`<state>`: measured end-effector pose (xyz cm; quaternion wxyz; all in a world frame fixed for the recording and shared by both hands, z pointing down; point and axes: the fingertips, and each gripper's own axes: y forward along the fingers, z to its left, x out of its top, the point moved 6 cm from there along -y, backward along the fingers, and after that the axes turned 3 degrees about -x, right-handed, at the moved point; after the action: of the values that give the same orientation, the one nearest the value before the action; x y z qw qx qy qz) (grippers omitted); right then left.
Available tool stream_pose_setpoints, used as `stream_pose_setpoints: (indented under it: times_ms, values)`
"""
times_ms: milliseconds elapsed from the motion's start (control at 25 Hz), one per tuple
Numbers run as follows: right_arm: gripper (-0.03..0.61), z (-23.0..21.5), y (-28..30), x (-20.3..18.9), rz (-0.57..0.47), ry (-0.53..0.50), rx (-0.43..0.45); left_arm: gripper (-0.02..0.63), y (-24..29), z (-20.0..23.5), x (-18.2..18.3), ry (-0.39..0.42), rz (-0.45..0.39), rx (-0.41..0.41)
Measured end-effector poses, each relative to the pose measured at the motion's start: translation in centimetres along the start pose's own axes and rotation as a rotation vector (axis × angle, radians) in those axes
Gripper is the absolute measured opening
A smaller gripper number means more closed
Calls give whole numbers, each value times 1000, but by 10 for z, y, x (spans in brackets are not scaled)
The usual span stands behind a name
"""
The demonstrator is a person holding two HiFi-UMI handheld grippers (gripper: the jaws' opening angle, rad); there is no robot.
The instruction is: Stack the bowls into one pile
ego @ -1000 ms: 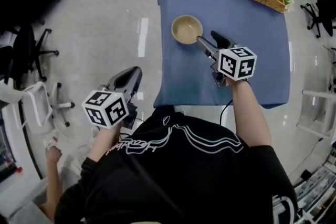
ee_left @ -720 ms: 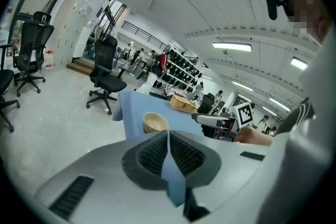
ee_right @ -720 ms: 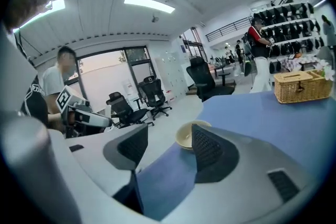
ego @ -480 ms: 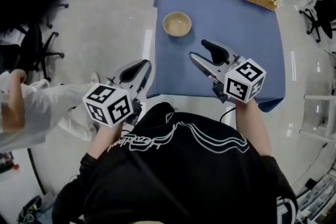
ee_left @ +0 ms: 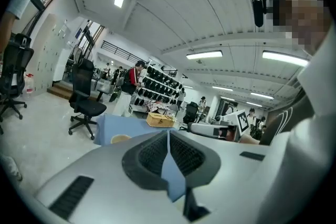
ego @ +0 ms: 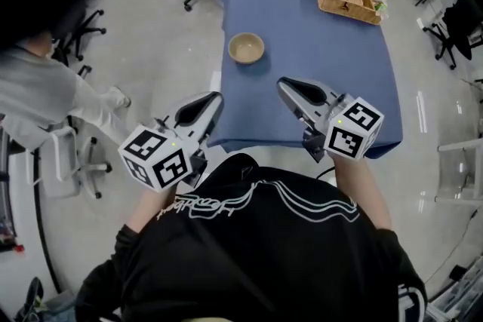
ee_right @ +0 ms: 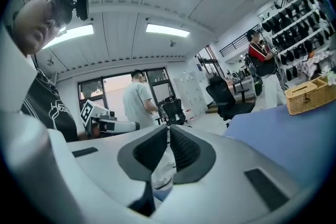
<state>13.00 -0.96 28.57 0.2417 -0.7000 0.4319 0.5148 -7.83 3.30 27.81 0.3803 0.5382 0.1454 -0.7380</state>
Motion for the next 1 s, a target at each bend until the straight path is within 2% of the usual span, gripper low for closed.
stream_pose_setpoints:
  times_ms: [160, 360, 560, 720, 1000]
  values:
    - [31, 18, -14, 8, -18, 9, 32, 33, -6, -20, 9, 32, -25, -18]
    - [26, 31, -30, 6, -8, -83, 17, 32, -7, -38, 10, 64, -49, -26]
    - [26, 33, -32, 1, -4, -50, 15, 34, -10, -41, 7, 90, -29, -15]
    - [26, 32, -36, -4, -1, -43, 13, 33, -9, -43, 5, 82, -39, -18]
    - [26, 25, -39, -9, 2, -26, 11, 33, 0, -42, -2, 84, -9, -15]
